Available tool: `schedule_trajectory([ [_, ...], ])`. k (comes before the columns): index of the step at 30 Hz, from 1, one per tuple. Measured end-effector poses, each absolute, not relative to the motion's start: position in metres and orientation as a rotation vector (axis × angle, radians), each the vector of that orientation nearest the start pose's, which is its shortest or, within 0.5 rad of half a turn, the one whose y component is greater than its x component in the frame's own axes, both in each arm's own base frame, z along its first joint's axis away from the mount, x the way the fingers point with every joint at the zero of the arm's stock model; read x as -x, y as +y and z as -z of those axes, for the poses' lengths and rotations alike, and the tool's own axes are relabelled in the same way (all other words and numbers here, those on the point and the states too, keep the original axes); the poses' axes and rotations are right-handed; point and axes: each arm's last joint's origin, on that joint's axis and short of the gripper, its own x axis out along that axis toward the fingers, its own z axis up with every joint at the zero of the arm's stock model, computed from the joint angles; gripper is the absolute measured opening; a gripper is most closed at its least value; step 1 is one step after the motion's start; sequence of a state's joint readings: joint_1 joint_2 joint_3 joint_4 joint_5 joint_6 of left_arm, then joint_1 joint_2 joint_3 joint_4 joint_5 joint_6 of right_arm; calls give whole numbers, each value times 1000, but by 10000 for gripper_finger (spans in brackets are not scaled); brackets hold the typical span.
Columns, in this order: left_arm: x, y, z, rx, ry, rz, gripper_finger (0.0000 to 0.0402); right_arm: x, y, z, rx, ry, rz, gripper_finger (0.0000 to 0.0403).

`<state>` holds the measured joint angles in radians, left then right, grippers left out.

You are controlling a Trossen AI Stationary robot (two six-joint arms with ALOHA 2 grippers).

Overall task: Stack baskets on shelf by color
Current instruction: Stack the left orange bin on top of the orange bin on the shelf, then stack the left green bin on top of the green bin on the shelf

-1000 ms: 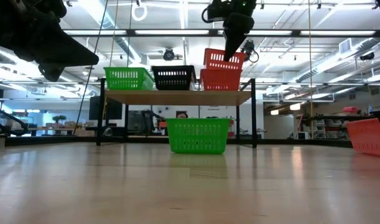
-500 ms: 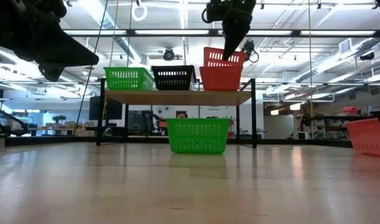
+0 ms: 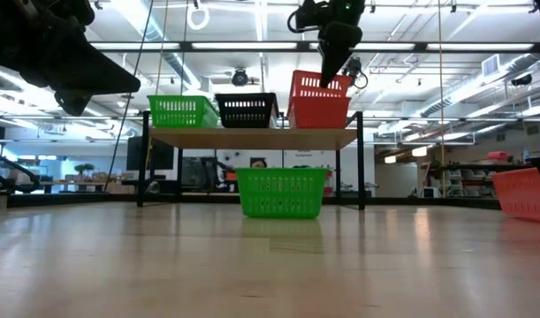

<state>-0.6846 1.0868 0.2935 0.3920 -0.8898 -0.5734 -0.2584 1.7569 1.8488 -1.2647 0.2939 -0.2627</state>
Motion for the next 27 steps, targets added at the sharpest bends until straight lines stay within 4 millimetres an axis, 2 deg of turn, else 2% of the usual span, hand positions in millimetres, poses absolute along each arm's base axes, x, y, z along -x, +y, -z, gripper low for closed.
schedule_trajectory([
  [16,-162,-103,-171,283,215,-274,18,-332,-91,-358,240,1227,302,146],
  [21,-162,-103,-171,282,215,-274,24,-335,-71,-368,229,1179,285,161],
  [27,-162,-103,-171,281,214,-278,19,-341,-22,-369,245,1147,186,165],
])
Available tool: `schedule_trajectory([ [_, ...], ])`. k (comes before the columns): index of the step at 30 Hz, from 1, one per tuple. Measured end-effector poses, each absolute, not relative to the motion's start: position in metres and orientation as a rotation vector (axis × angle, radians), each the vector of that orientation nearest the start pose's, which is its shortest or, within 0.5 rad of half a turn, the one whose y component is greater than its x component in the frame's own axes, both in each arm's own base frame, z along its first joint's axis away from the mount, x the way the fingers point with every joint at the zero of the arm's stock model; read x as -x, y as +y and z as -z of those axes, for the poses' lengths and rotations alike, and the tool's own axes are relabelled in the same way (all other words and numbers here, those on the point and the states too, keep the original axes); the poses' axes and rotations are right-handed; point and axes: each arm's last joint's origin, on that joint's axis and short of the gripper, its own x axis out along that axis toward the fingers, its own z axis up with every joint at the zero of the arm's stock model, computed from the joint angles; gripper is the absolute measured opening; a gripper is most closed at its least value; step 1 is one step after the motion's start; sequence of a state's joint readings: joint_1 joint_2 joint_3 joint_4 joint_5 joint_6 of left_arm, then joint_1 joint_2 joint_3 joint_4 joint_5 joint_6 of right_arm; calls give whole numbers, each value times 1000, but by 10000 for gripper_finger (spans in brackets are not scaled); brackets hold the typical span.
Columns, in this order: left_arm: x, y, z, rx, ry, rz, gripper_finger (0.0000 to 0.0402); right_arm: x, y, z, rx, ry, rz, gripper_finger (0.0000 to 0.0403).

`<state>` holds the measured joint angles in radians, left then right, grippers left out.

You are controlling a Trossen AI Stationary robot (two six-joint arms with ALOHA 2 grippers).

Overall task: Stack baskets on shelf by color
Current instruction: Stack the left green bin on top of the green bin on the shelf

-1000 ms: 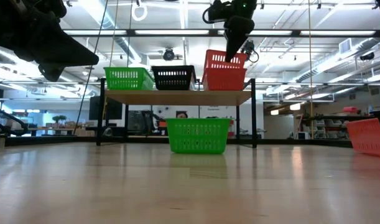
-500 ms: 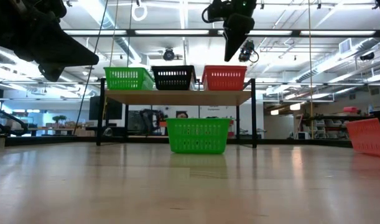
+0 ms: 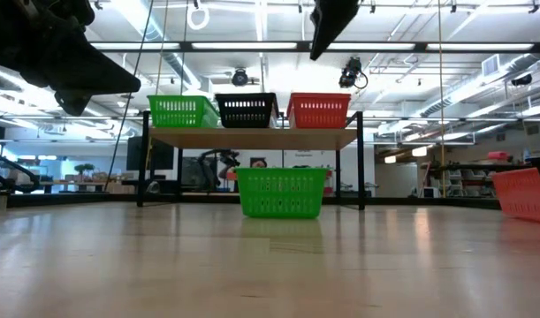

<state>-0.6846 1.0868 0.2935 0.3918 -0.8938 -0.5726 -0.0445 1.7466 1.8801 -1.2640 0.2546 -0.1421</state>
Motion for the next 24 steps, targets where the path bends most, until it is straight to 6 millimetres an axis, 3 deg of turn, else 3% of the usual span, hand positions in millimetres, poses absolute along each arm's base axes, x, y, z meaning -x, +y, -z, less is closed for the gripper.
schedule_trajectory([
  [7,-162,-103,-171,282,213,-278,18,-340,23,-349,241,1201,125,165],
  [14,-165,-106,-177,284,202,-222,31,-332,40,-306,264,1352,107,165],
  [18,-176,-117,-204,212,216,-122,36,-327,47,-283,277,1413,102,165],
  [24,-199,-133,-250,49,442,-178,36,-325,57,-256,276,1420,79,165],
])
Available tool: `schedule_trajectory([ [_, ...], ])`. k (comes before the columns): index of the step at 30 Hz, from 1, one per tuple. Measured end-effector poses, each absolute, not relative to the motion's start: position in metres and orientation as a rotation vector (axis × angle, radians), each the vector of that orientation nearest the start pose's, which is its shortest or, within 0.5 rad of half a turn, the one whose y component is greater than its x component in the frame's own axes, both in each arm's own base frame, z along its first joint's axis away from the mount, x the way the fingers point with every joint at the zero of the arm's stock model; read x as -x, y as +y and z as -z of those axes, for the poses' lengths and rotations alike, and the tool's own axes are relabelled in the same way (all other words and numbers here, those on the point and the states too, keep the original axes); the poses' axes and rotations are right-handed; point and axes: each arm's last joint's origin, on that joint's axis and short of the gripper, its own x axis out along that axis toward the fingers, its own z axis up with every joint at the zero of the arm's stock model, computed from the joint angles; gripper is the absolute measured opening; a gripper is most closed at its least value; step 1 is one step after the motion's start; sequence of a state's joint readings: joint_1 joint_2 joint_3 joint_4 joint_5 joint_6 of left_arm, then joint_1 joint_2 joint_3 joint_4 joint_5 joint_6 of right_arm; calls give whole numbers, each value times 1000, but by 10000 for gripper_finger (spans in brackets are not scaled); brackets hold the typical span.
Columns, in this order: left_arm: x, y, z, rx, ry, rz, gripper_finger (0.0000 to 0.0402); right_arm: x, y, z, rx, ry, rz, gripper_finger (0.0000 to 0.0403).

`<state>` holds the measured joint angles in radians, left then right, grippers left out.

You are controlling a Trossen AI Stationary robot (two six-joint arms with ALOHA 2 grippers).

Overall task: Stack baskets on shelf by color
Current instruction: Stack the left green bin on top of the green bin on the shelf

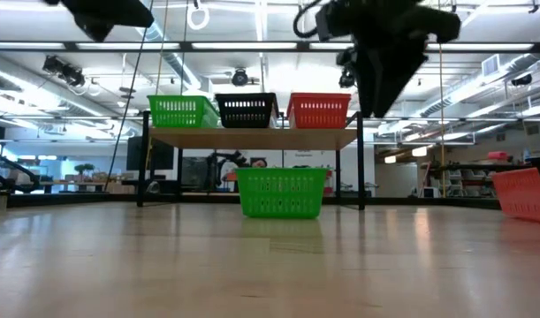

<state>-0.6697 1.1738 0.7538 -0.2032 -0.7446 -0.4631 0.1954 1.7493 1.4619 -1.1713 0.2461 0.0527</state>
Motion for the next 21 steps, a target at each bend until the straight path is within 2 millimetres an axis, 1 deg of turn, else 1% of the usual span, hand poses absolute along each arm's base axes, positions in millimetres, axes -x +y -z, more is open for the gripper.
schedule_trajectory([
  [4,-214,-141,-269,123,636,-215,42,-320,63,-234,245,1406,83,165],
  [7,-221,-149,-277,242,826,-233,48,-313,70,-215,229,1341,66,165],
  [10,-224,-156,-281,311,1020,-273,53,-303,73,-202,210,1300,61,165],
  [15,-229,-165,-281,475,1276,-330,62,-290,75,-198,151,1247,92,165],
  [17,-230,-170,-278,550,1331,-342,68,-284,76,-197,144,1240,90,165],
  [21,-227,-184,-268,653,1421,-396,85,-275,77,-194,144,1220,78,165],
])
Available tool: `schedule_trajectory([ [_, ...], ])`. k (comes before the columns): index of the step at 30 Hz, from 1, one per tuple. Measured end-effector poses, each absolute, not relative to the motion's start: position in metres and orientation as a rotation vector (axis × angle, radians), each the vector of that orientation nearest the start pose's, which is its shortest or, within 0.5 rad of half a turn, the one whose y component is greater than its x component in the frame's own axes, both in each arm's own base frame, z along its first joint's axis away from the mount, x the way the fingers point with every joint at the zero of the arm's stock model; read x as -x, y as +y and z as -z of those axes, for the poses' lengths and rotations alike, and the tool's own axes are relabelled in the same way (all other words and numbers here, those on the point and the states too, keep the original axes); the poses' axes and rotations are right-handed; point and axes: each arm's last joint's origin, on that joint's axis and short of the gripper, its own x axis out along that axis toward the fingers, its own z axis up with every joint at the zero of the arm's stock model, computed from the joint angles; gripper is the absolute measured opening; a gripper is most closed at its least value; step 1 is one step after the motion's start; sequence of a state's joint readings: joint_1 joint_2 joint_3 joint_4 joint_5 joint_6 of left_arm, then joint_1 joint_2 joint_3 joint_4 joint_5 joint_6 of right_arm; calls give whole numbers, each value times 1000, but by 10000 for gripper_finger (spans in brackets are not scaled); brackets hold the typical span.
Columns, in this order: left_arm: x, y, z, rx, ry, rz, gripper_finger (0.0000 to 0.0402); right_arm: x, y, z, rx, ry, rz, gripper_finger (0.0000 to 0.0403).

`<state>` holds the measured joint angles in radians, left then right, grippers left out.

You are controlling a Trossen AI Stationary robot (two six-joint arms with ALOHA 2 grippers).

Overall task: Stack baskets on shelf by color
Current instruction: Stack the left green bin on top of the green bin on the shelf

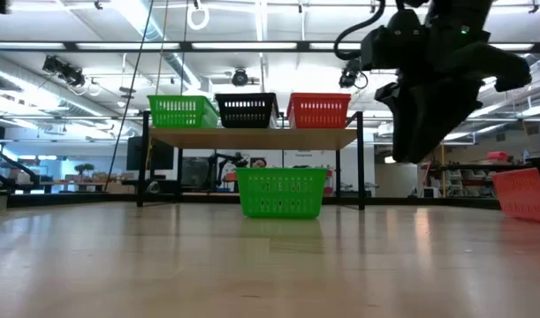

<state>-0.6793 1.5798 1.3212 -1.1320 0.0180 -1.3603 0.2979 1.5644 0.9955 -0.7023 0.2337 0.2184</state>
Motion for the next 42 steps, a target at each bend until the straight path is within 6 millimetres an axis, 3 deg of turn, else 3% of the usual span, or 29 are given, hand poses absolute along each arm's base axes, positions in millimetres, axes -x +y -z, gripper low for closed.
schedule_trajectory([
  [4,-221,-200,-257,724,1490,-463,114,-268,81,-191,141,1175,54,165],
  [12,-216,-229,-237,806,1461,-559,182,-264,89,-190,144,1126,20,165],
  [20,-214,-234,-205,647,1567,-724,226,-264,98,-191,120,1097,9,165],
  [29,-211,-235,-202,602,1524,-733,225,-258,112,-191,87,1090,4,165],
  [42,-198,-234,-159,638,1478,-686,212,-260,119,-194,86,1014,30,165],
])
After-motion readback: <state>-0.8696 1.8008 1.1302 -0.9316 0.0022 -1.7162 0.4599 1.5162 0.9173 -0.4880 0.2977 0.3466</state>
